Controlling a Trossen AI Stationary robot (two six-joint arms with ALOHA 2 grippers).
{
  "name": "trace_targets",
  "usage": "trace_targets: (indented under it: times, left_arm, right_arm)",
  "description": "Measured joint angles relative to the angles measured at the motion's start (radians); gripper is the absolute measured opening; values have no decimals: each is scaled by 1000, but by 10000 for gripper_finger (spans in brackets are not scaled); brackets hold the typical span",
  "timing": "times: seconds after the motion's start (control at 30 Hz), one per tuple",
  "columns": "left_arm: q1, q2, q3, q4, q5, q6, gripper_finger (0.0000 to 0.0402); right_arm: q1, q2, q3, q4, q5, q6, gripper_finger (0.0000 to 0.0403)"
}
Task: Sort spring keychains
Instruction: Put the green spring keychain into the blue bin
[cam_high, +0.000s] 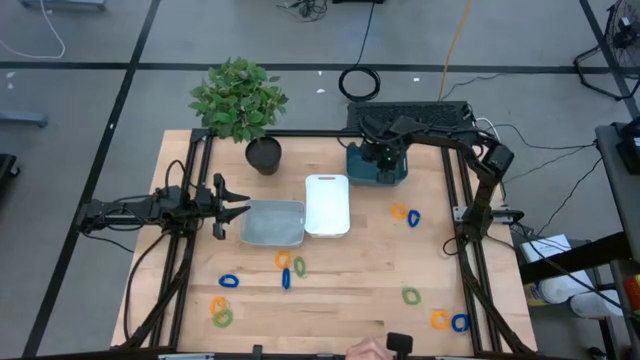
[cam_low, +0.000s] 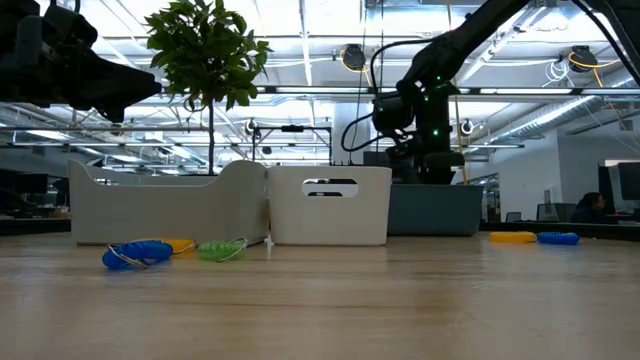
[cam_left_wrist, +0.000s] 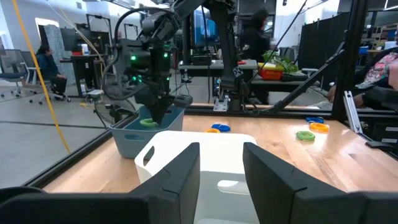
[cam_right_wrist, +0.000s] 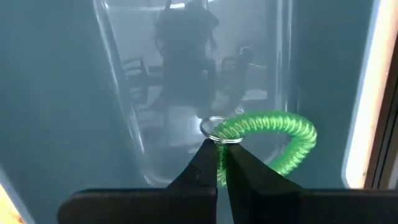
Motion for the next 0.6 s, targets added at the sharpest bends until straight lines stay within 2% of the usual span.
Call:
trace_targets:
  times: [0.17, 0.6]
  left_arm:
    - [0, 0, 0, 0, 0, 0, 131]
    - [0, 0, 0, 0, 0, 0, 131]
  right_arm:
    - [2, 0, 0, 0, -1, 5, 14]
    - [3, -9, 0, -10, -3, 20, 138]
